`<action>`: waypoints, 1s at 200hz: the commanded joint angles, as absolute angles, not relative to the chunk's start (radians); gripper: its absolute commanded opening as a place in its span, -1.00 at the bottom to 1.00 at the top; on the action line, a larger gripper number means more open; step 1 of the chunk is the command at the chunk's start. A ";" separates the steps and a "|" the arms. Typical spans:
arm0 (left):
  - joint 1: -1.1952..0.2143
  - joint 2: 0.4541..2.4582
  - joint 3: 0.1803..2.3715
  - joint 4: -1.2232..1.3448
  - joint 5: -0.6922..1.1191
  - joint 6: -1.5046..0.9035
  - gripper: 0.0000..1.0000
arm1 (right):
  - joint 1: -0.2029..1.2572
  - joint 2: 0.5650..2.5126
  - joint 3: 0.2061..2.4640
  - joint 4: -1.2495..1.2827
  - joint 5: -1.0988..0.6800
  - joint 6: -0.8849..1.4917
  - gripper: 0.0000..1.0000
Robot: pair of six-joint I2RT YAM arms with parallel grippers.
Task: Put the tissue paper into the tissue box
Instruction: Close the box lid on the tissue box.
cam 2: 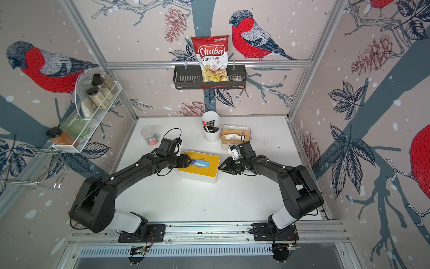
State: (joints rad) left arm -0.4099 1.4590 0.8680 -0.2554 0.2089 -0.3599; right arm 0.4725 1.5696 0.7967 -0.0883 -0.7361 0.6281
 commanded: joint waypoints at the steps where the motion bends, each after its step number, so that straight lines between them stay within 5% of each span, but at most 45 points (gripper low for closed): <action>1: -0.420 1.449 0.867 -0.276 0.240 -0.368 0.20 | 0.464 1.543 0.802 -0.116 -0.717 0.592 -0.28; 136: -0.496 1.562 1.054 -0.458 0.277 -0.058 0.33 | 0.549 1.454 0.938 -0.273 -0.293 0.378 -0.08; 200: -0.509 1.645 1.177 -0.497 0.273 -0.039 0.50 | 0.552 1.470 0.912 -0.281 -0.335 0.330 -0.03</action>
